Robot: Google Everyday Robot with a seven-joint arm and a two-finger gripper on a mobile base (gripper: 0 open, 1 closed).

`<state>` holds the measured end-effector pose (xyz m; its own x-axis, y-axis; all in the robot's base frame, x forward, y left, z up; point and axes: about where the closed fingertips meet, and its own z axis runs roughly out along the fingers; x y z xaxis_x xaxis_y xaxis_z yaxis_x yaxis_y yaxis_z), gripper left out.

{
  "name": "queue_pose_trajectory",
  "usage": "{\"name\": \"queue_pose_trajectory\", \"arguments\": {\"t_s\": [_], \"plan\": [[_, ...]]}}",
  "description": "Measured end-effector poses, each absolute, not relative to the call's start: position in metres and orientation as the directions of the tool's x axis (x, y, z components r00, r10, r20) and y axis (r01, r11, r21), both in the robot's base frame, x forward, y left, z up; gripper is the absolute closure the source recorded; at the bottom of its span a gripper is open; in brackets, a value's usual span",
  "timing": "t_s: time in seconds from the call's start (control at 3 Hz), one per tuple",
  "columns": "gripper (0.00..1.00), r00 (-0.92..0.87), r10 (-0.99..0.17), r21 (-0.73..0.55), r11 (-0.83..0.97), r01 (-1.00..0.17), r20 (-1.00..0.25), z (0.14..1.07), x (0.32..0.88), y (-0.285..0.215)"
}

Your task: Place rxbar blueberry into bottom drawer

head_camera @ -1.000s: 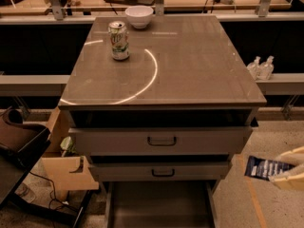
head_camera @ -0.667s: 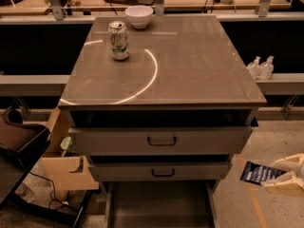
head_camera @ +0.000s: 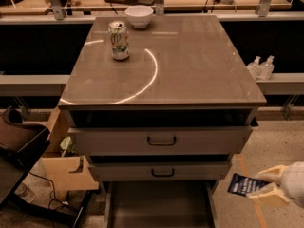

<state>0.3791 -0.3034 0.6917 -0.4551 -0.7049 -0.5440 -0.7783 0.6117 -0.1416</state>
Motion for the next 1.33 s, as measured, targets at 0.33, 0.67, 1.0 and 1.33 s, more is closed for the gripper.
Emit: {"name": "queue_pose_trajectory", "arguments": {"t_s": [0.33,0.67,1.0,1.33], "plan": [[1.00,-0.435,-0.720,-0.066,0.552,-0.831,-0.541,0.603,0.358,-0.259],[1.00,-0.453,-0.701,0.040,0.520,-0.853,-0.552,0.499,0.332,-0.193],[1.00,-0.447,-0.694,0.079,0.494,-0.866,-0.564,0.446,0.322,-0.139],[1.00,-0.447,-0.694,0.079,0.494,-0.866,-0.564,0.446,0.322,-0.139]]}}
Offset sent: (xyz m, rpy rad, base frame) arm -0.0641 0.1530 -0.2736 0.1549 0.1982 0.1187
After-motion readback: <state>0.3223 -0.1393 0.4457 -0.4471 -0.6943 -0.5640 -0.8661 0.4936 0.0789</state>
